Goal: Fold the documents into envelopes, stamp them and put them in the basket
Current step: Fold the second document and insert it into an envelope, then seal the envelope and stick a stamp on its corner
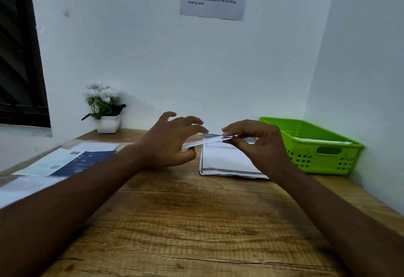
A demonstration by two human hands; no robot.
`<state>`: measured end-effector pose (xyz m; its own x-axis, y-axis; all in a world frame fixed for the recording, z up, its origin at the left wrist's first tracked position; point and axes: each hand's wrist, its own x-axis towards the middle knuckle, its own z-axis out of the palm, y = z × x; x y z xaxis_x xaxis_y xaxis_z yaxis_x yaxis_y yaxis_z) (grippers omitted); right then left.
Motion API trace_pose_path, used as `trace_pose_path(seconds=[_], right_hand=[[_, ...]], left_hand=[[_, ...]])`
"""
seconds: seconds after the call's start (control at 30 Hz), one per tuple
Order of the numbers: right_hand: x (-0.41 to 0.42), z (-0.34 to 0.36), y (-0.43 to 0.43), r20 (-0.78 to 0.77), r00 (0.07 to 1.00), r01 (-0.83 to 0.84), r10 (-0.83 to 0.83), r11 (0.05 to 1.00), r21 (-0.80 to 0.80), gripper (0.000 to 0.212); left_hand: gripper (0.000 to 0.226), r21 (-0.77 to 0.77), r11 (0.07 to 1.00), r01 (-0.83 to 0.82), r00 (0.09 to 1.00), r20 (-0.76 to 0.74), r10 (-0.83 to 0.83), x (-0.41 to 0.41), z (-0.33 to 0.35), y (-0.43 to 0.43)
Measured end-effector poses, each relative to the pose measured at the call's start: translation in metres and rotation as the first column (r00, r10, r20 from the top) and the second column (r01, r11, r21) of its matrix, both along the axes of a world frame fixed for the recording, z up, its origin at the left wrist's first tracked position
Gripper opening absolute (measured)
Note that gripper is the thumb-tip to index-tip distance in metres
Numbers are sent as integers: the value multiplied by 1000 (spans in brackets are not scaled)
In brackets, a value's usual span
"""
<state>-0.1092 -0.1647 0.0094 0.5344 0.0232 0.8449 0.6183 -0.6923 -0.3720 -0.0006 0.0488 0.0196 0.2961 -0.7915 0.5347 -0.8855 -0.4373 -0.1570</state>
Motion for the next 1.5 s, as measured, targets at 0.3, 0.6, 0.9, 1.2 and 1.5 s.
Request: trace_pose_path(seconds=[0.3, 0.6, 0.9, 1.2, 1.5], right_hand=[[-4, 2, 14, 87, 991, 103, -105, 994, 26, 8], [6, -5, 16, -143, 987, 121, -77, 937, 328, 24], [9, -22, 34, -632, 732, 30, 252, 916, 400, 41], [2, -10, 31, -550, 639, -131, 537, 781, 611, 8], [-3, 3, -12, -556, 773, 66, 306, 833, 550, 19]], left_hand=[[32, -252, 929, 271, 914, 369, -167, -27, 8, -20], [10, -443, 816, 372, 898, 396, -194, -25, 20, -10], [12, -735, 602, 313, 945, 301, -123, -45, 91, -6], [16, -940, 310, 145, 968, 70, -242, -36, 112, 5], [10, -729, 570, -381, 763, -595, -252, -29, 76, 66]])
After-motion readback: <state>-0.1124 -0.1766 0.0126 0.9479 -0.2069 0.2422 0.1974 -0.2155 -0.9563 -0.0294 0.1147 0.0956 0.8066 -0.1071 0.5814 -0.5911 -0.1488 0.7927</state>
